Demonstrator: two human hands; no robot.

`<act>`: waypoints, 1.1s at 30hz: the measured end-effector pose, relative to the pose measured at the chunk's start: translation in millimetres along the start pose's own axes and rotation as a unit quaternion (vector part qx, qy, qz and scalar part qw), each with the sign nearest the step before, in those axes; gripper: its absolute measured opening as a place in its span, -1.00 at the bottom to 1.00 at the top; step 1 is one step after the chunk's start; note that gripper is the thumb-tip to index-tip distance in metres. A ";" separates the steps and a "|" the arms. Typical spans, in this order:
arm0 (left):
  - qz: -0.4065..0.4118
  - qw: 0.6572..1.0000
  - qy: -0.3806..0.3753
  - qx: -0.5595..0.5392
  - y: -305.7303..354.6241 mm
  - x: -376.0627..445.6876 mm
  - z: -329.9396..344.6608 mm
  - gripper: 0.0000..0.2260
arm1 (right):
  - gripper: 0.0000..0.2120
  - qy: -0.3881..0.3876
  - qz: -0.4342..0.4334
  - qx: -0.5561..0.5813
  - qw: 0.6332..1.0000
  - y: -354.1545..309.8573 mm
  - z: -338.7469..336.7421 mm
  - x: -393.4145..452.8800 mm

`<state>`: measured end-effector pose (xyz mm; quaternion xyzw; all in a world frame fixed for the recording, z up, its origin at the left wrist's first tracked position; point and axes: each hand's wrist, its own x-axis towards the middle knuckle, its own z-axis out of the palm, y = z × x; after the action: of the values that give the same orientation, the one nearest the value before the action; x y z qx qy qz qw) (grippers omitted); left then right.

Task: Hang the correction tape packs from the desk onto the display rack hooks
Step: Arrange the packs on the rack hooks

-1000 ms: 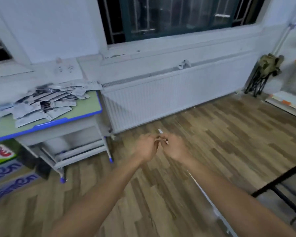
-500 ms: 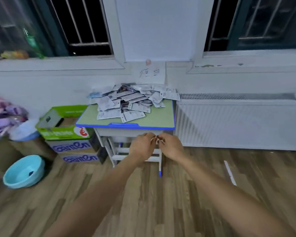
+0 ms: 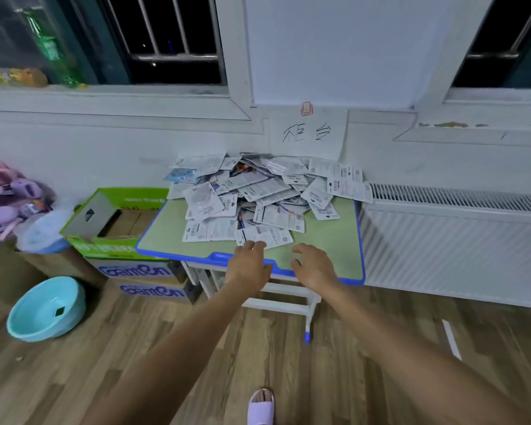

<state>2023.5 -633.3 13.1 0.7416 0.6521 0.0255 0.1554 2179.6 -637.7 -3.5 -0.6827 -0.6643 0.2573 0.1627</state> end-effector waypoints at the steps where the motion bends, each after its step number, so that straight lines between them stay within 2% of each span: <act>1: -0.004 1.000 -0.015 0.009 -7.5 16.3 0.4 -0.53 | -0.64 0.000 0.010 -0.007 1.000 0.9 2.5 17.5; 4: 0.009 0.996 -0.044 0.076 -34.4 64.5 -0.6 -0.41 | -0.59 -0.001 0.038 -0.020 0.999 0.1 10.6 67.8; 8: 0.071 0.974 -0.082 0.197 -69.9 116.2 6.7 -0.25 | -0.49 -0.002 0.047 -0.053 0.997 -3.2 23.1 122.3; 10: 0.094 0.970 -0.080 0.210 -81.4 134.3 13.3 -0.21 | -0.34 -0.027 0.038 -0.086 0.995 -5.1 29.6 143.0; 13: 0.118 0.971 -0.079 0.194 -91.7 152.1 20.7 -0.21 | -0.06 -0.120 0.023 -0.143 0.982 -7.9 40.9 164.6; 15: 0.128 0.972 -0.088 0.176 -97.6 160.2 23.7 -0.23 | 0.02 -0.171 0.022 -0.160 0.972 -8.4 49.8 171.1; 17: 0.136 0.973 -0.091 0.161 -101.6 165.9 26.8 -0.26 | 0.05 -0.178 0.027 -0.178 0.967 -6.8 58.0 173.8; 22: 0.149 0.984 -0.081 0.059 -111.3 168.6 29.4 -0.37 | 0.03 -0.124 0.034 -0.172 0.977 -4.7 68.9 174.3; 25: 0.152 0.985 -0.067 -0.049 -116.6 168.7 25.6 -0.41 | -0.08 -0.118 0.005 -0.174 0.978 1.2 66.9 168.7; 28: 0.148 0.977 -0.036 -0.148 -111.8 167.6 20.1 -0.52 | -0.21 -0.101 -0.017 -0.176 0.979 8.0 58.6 165.5; 33: 0.090 0.954 0.021 -0.284 -91.3 161.1 12.9 -0.70 | -0.25 -0.063 -0.039 -0.189 0.979 5.7 52.0 170.3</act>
<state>1962.8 -469.5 -49.8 0.7218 0.5517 0.2387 0.3429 2152.2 -475.5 -72.0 -0.6573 -0.7357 0.1635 -0.0017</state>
